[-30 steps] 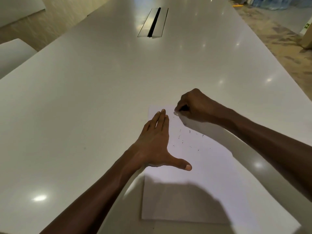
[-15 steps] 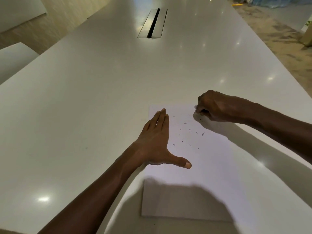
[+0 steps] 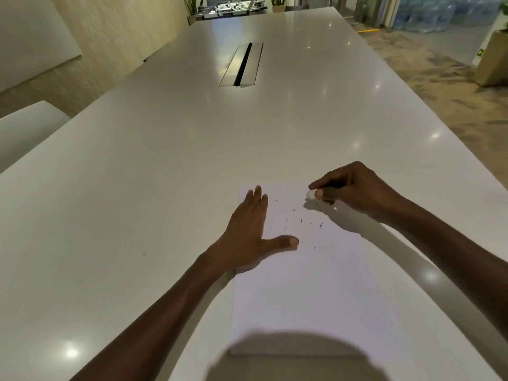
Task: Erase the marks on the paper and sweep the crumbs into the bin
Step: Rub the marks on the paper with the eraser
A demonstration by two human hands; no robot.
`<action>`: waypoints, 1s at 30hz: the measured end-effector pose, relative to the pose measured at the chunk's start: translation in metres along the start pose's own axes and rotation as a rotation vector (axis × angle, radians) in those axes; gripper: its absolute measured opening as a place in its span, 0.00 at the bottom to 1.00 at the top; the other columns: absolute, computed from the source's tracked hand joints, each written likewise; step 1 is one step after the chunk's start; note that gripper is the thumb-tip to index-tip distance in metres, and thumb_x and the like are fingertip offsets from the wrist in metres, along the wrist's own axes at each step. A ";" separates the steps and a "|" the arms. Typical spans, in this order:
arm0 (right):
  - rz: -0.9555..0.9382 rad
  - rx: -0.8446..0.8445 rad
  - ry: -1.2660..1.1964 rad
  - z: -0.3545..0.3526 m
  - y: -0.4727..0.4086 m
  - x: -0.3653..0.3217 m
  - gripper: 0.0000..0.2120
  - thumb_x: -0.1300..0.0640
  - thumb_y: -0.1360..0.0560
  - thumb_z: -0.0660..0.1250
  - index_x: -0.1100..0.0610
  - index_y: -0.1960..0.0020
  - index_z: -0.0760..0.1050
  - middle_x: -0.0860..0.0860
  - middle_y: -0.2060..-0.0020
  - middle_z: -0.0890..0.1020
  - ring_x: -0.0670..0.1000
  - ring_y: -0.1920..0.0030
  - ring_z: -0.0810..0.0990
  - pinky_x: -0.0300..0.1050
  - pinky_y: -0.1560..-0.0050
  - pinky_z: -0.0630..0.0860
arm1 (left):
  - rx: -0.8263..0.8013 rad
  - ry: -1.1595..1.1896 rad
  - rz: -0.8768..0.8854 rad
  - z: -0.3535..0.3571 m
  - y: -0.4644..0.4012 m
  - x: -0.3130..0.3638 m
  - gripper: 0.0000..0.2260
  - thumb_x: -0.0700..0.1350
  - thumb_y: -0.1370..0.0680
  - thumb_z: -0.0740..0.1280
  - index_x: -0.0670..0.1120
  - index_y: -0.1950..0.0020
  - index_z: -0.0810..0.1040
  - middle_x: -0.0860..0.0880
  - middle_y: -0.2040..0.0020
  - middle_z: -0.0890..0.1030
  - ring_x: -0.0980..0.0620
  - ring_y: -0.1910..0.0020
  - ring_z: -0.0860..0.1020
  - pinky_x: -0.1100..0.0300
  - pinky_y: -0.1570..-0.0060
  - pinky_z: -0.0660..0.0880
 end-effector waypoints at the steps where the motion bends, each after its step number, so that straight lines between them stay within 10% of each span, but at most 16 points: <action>1: 0.010 -0.010 -0.061 0.002 0.003 -0.002 0.04 0.61 0.29 0.75 0.56 0.54 0.86 0.60 0.65 0.84 0.48 0.66 0.78 0.39 0.56 0.73 | 0.068 0.060 0.002 0.000 0.001 0.000 0.49 0.71 0.29 0.66 0.43 0.20 0.53 0.53 0.19 0.47 0.57 0.21 0.42 0.54 0.23 0.47; 5: 0.021 -0.074 -0.199 0.014 0.012 -0.009 0.05 0.62 0.29 0.74 0.58 0.54 0.86 0.67 0.58 0.83 0.48 0.65 0.77 0.45 0.54 0.74 | 0.339 0.171 0.053 -0.012 0.005 0.018 0.27 0.57 0.26 0.73 0.53 0.29 0.73 0.57 0.29 0.73 0.58 0.31 0.68 0.76 0.37 0.58; 10: 0.006 -0.090 -0.172 0.018 0.016 -0.013 0.05 0.62 0.29 0.74 0.59 0.53 0.86 0.60 0.66 0.83 0.48 0.67 0.77 0.44 0.56 0.74 | 0.379 0.171 0.115 -0.025 -0.001 0.038 0.14 0.55 0.26 0.72 0.53 0.43 0.84 0.55 0.47 0.85 0.58 0.51 0.80 0.56 0.48 0.76; 26: -0.063 -0.192 0.017 0.005 0.017 -0.021 0.07 0.65 0.28 0.73 0.57 0.52 0.86 0.60 0.64 0.85 0.47 0.66 0.79 0.39 0.60 0.74 | 0.179 0.001 0.357 -0.027 -0.017 0.050 0.06 0.44 0.22 0.67 0.48 0.56 0.84 0.53 0.64 0.83 0.53 0.66 0.78 0.53 0.63 0.75; 30: -0.074 -0.199 -0.044 0.004 0.018 -0.020 0.08 0.66 0.28 0.73 0.57 0.51 0.86 0.58 0.61 0.86 0.49 0.62 0.80 0.47 0.55 0.76 | 0.140 0.164 0.284 -0.026 -0.017 0.048 0.06 0.40 0.22 0.69 0.45 0.57 0.85 0.61 0.69 0.78 0.59 0.68 0.75 0.70 0.66 0.66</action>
Point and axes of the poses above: each hand's wrist, its own y-axis away from the middle knuckle, its own z-axis out of the palm, x = y × z, the point moved 3 cm from there along -y, towards the middle knuckle
